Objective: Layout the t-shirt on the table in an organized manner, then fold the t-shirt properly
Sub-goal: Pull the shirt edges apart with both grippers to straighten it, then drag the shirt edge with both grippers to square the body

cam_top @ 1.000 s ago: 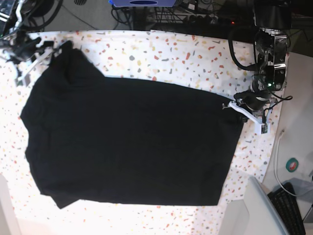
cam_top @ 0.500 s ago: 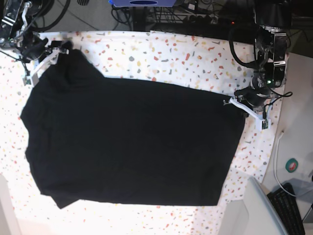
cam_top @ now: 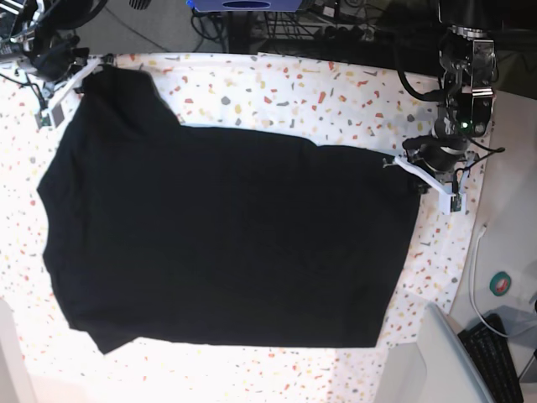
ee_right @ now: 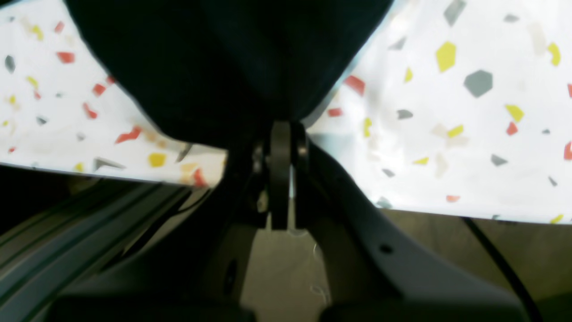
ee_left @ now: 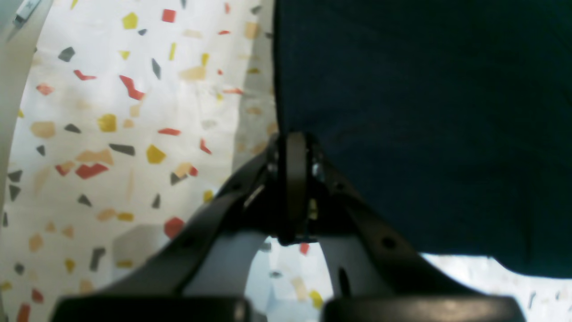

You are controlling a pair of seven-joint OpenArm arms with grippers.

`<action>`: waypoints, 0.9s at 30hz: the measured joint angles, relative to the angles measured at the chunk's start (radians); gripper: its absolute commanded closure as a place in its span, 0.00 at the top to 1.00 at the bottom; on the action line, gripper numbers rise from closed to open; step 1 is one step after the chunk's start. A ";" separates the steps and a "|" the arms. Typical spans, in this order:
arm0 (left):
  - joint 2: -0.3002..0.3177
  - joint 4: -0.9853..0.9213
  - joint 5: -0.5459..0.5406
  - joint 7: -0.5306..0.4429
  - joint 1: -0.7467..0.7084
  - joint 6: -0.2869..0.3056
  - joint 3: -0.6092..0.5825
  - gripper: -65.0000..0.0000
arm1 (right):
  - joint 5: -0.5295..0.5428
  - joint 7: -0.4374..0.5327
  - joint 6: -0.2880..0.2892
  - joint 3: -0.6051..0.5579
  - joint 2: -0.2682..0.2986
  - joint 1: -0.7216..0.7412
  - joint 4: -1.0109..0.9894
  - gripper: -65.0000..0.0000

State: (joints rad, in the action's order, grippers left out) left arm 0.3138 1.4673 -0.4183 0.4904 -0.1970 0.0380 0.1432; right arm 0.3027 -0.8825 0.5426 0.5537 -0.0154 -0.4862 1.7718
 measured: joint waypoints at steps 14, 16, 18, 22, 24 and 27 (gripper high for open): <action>-0.035 0.253 0.000 0.192 -0.107 -0.005 0.172 0.00 | -0.011 -0.181 0.005 -0.002 -0.003 0.130 0.129 0.00; -0.049 0.250 0.002 0.233 -0.074 -0.003 0.194 0.00 | -0.008 -0.204 0.005 -0.002 0.012 0.187 0.130 0.00; -0.057 0.244 -0.007 0.245 -0.051 0.007 0.200 0.00 | -0.016 -0.252 0.004 -0.001 0.015 0.247 0.129 0.00; -0.074 0.197 0.001 0.262 -0.002 -0.007 0.199 0.00 | -0.011 -0.315 0.004 -0.002 0.042 0.383 0.080 0.00; -0.091 0.167 0.001 0.261 0.031 -0.004 0.201 0.00 | -0.006 -0.326 0.000 -0.002 0.054 0.450 0.022 0.00; -0.098 0.095 -0.006 0.301 0.090 0.009 0.203 0.00 | -0.016 -0.334 0.000 -0.032 0.101 0.527 -0.100 0.00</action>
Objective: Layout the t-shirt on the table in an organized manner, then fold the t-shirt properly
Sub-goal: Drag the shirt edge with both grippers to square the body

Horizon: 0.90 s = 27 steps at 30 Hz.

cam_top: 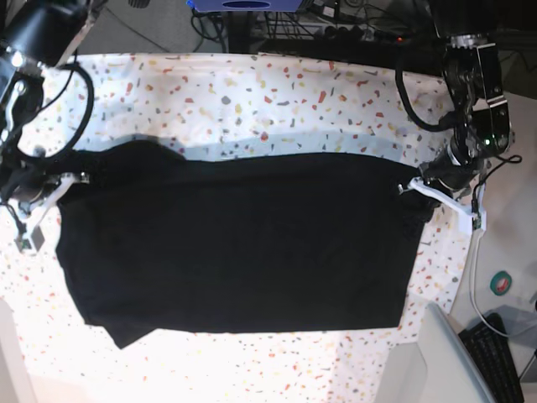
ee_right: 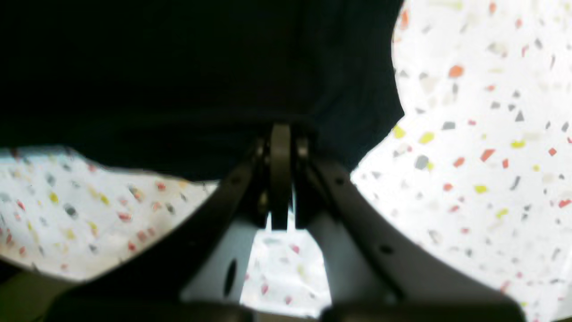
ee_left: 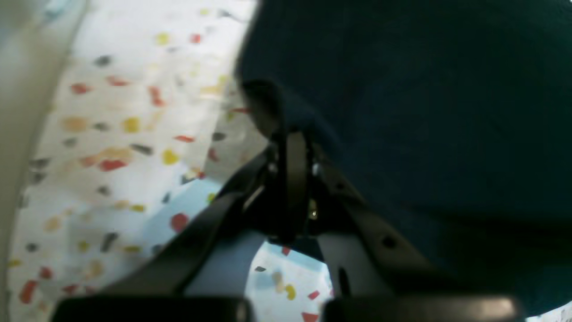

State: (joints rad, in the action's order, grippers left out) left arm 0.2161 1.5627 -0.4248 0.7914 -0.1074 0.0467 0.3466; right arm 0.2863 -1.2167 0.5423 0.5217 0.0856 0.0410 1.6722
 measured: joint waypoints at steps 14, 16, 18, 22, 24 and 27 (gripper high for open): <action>-0.058 -0.280 0.005 0.003 0.146 -0.013 0.097 0.00 | -0.001 0.250 -0.074 -0.126 0.114 0.187 -0.442 0.00; -0.061 -0.306 0.005 0.006 0.158 -0.013 0.121 0.00 | 0.003 0.300 -0.079 -0.157 0.121 0.200 -0.491 0.00; -0.064 -0.330 0.002 0.005 0.168 -0.012 0.158 0.00 | 0.009 0.328 -0.079 -0.171 0.121 0.199 -0.522 0.00; -0.072 -0.401 0.008 0.005 0.220 -0.016 0.180 0.00 | -0.003 0.365 -0.079 -0.171 0.124 0.215 -0.599 0.00; -0.077 -0.423 0.007 0.002 0.241 -0.016 0.178 0.00 | 0.001 0.398 -0.079 -0.183 0.127 0.220 -0.603 0.00; -0.080 -0.441 0.006 0.003 0.255 -0.013 0.177 0.00 | 0.000 0.421 -0.079 -0.237 0.131 0.224 -0.604 0.00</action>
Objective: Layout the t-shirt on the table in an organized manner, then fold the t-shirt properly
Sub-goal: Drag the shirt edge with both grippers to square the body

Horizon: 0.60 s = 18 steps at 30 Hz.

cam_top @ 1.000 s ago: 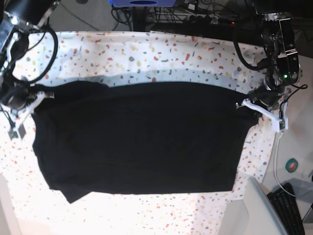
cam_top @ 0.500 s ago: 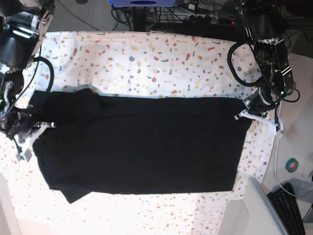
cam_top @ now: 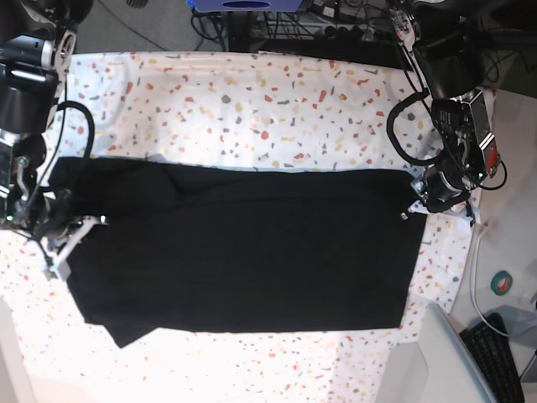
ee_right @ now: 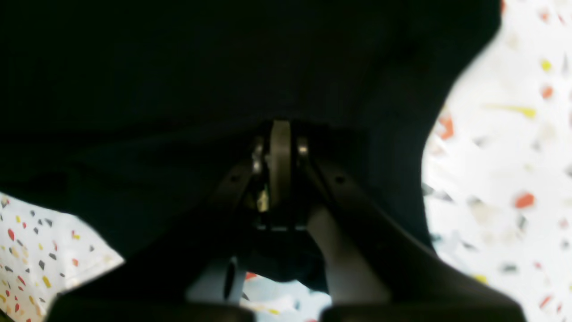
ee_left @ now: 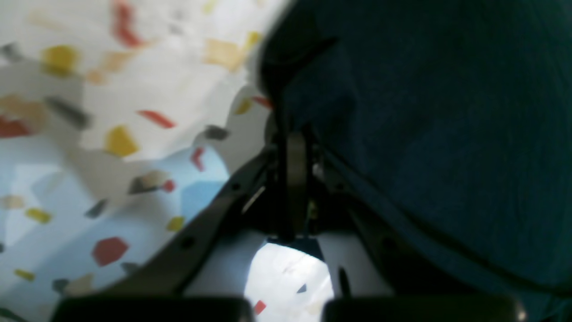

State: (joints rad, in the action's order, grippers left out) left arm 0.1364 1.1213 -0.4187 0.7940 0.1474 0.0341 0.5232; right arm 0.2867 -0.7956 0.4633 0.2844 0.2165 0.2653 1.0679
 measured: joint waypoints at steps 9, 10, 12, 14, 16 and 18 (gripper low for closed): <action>-0.009 0.000 -0.001 -0.002 0.026 0.000 0.006 0.00 | -0.002 0.021 0.001 -0.025 -0.001 0.049 -0.009 0.00; -0.010 0.000 -0.001 -0.002 0.027 0.000 0.006 0.00 | -0.003 0.027 0.001 -0.035 0.000 0.056 -0.009 0.00; -0.011 0.000 0.000 0.000 0.026 0.000 0.007 0.00 | 0.004 0.029 0.001 -0.077 0.006 0.061 -0.009 0.00; -0.011 0.000 0.000 0.000 0.024 0.000 0.008 0.00 | 0.003 0.026 0.001 -0.111 0.008 0.061 -0.010 0.00; -0.011 0.000 0.000 0.000 0.027 0.000 0.008 0.00 | 0.002 0.025 0.000 -0.121 0.011 0.066 -0.030 0.00; -0.011 0.000 0.000 0.000 0.030 0.000 0.008 0.00 | 0.001 0.027 0.000 -0.121 0.013 0.070 -0.041 0.00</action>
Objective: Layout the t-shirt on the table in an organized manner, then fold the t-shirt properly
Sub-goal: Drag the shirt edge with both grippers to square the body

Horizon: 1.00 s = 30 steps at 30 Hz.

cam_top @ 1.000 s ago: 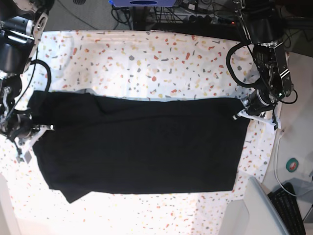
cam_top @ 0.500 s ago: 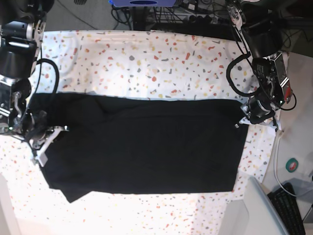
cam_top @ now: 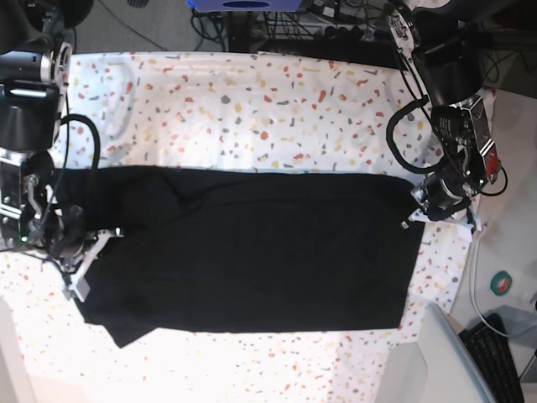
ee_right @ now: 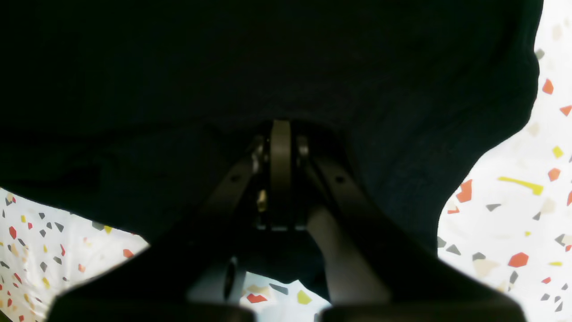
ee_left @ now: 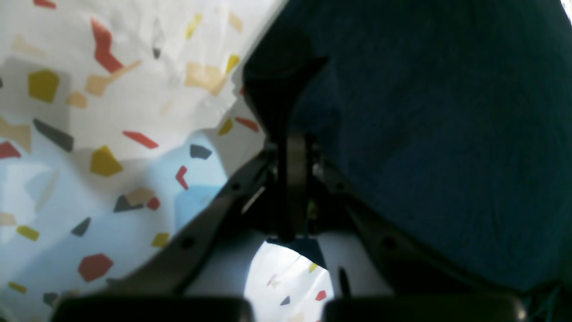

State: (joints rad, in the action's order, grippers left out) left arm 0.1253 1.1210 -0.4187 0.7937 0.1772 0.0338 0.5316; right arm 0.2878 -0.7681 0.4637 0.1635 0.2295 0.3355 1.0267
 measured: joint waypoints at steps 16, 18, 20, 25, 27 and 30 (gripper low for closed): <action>-0.005 0.134 -0.007 0.065 -0.089 0.004 0.042 0.00 | -0.001 0.012 0.000 -0.004 0.005 -0.018 -0.004 0.00; -0.005 0.204 -0.003 0.078 -0.163 0.002 0.045 0.00 | 0.006 0.013 0.000 -0.008 0.017 -0.025 0.001 0.00; -0.003 0.251 0.005 0.092 -0.229 -0.003 0.048 0.00 | 0.003 -0.041 -0.001 -0.002 0.028 -0.043 0.030 0.00; 0.005 0.335 -0.005 0.082 -0.283 0.001 0.043 0.00 | 0.010 -0.156 -0.001 0.149 0.018 -0.239 0.418 0.00; 0.009 0.347 -0.008 0.083 -0.300 0.008 0.043 0.00 | 0.019 -0.213 0.002 0.203 0.021 -0.322 0.542 0.00; 0.003 0.350 -0.004 0.088 -0.311 0.008 0.045 0.00 | 0.023 -0.279 0.008 0.281 -0.013 -0.451 0.674 0.00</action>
State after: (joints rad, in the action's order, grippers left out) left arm 0.1287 1.4712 -0.4229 0.8818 -0.1337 0.0414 0.5762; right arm 0.3103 -1.0473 0.4713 0.4442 0.2169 -0.1150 1.7012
